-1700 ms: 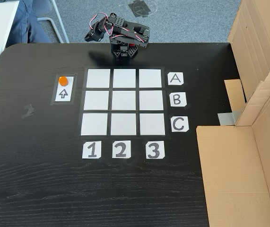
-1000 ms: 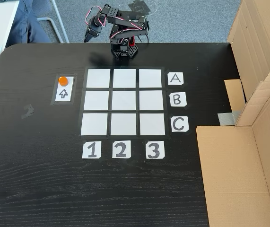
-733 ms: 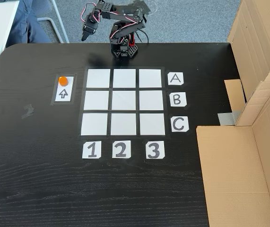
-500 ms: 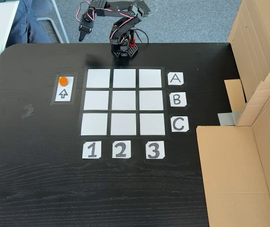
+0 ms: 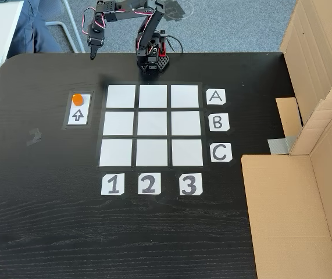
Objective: Pick up the round, orange token and place it in the grid on square A1.
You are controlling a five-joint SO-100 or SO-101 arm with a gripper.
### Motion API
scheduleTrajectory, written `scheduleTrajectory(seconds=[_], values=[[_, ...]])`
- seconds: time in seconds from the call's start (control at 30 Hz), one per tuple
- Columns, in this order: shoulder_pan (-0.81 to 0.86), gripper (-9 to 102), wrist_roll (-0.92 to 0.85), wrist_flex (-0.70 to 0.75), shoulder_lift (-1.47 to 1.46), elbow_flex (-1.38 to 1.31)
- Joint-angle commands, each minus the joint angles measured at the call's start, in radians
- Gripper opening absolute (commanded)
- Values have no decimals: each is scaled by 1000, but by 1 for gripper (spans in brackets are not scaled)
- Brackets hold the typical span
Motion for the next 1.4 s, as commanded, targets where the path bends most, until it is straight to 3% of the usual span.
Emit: scheduleTrajectory(seconds=[0.0, 0.6, 1.37], values=[[-52, 15, 37, 6, -51, -80], [-291, 18, 276, 81, -291, -374], [-359, 32, 397, 72, -643, -687]])
